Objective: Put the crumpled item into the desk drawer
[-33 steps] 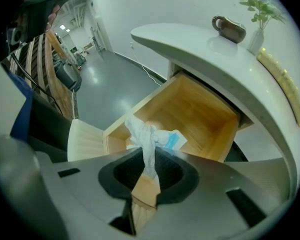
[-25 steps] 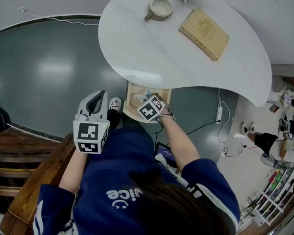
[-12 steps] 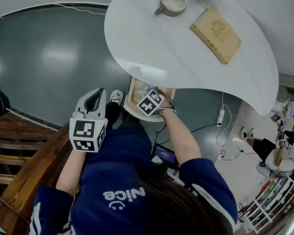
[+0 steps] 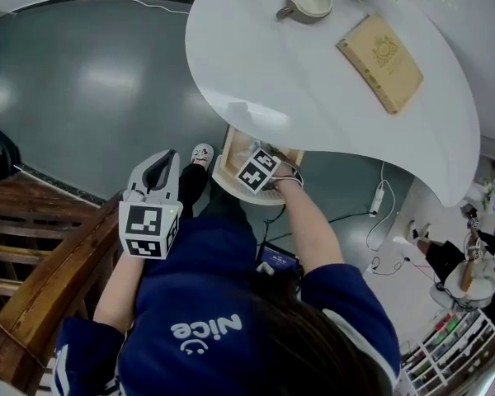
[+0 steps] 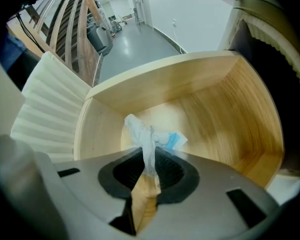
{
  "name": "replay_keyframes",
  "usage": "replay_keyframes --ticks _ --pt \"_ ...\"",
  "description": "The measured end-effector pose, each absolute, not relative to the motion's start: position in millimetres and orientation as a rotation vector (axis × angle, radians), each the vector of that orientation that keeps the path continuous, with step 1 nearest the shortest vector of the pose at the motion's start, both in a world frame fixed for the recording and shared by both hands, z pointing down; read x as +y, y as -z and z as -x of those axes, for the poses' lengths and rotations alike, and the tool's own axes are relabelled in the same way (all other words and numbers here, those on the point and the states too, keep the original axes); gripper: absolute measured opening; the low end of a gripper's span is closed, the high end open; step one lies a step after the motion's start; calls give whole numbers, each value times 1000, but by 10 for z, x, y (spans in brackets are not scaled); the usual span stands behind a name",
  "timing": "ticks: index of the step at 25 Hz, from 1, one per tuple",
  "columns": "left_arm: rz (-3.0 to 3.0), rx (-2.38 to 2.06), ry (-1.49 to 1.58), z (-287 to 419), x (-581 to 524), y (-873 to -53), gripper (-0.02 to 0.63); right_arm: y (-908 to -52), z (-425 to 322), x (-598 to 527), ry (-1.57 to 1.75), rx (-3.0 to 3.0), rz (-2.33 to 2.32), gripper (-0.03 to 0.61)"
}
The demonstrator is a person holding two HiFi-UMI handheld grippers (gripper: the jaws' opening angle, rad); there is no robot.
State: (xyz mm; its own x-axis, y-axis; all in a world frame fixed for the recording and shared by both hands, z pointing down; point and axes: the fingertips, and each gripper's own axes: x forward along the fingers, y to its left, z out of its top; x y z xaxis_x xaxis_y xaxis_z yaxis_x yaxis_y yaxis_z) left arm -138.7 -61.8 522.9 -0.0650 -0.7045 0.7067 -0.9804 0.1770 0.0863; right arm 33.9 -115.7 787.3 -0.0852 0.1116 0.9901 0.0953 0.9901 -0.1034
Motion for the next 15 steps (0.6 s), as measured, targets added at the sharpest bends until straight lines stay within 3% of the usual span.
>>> replay_keyframes --ticks 15 --pt "-1549 -1811 -615 1402 -490 -5361 3 -8145 -360 -1104 27 -1598 226 84"
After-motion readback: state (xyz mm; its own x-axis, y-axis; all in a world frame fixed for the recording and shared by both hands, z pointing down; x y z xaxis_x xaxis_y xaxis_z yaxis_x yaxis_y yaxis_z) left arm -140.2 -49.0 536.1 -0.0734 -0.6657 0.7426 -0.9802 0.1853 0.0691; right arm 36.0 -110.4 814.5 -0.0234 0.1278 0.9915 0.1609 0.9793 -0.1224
